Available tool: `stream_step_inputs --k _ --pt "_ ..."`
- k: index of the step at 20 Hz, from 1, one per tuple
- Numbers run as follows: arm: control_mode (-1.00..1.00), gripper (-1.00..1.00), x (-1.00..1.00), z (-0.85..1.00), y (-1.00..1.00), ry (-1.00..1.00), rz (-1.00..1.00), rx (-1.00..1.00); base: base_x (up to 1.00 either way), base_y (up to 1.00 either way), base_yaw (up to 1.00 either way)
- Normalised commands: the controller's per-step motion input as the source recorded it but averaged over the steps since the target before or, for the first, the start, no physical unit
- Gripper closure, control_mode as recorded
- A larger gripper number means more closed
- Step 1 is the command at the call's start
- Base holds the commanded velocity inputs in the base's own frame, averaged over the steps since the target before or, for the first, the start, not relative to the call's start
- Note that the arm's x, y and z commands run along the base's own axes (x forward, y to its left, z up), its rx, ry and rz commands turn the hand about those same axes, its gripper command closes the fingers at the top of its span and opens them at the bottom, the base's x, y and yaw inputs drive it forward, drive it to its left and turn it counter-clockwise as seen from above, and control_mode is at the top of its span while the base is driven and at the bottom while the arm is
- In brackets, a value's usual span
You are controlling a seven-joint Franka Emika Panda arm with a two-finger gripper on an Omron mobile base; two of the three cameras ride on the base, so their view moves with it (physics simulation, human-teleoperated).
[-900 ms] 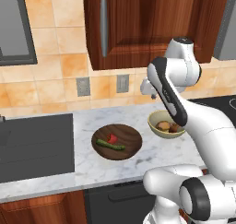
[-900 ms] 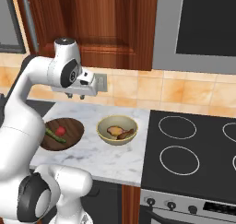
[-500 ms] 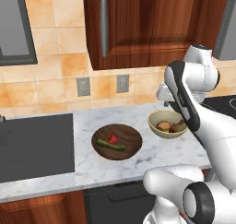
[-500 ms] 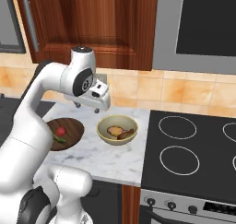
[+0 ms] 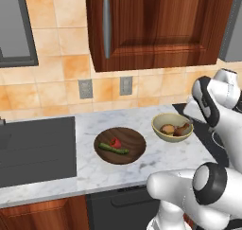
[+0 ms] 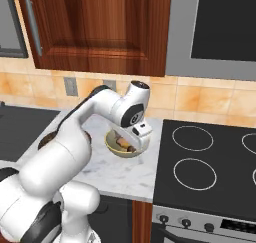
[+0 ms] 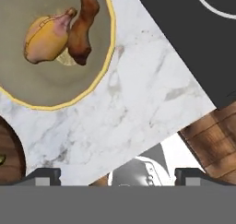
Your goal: Place the bowl with the bell pepper and squash on the second highest shelf of the fridge. Place the bowl with the chicken drumsticks on the top shelf of the fridge.
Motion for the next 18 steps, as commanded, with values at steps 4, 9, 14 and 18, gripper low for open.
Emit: stream_step_inputs --k 4,9,14,18 --pt "-1.0 -1.0 0.32 -0.68 -0.47 0.17 -0.32 0.09 0.0 0.0 0.0" --pt "-1.0 -1.0 0.24 -0.42 -0.05 0.02 -0.22 0.01 0.0 0.0 0.0" --pt "-1.0 -1.0 0.35 -0.47 0.02 0.0 -0.12 0.0 0.0 0.0 0.0" --pt "-1.0 -1.0 0.5 -0.4 0.08 0.0 -0.09 0.0 0.0 0.0 0.0"
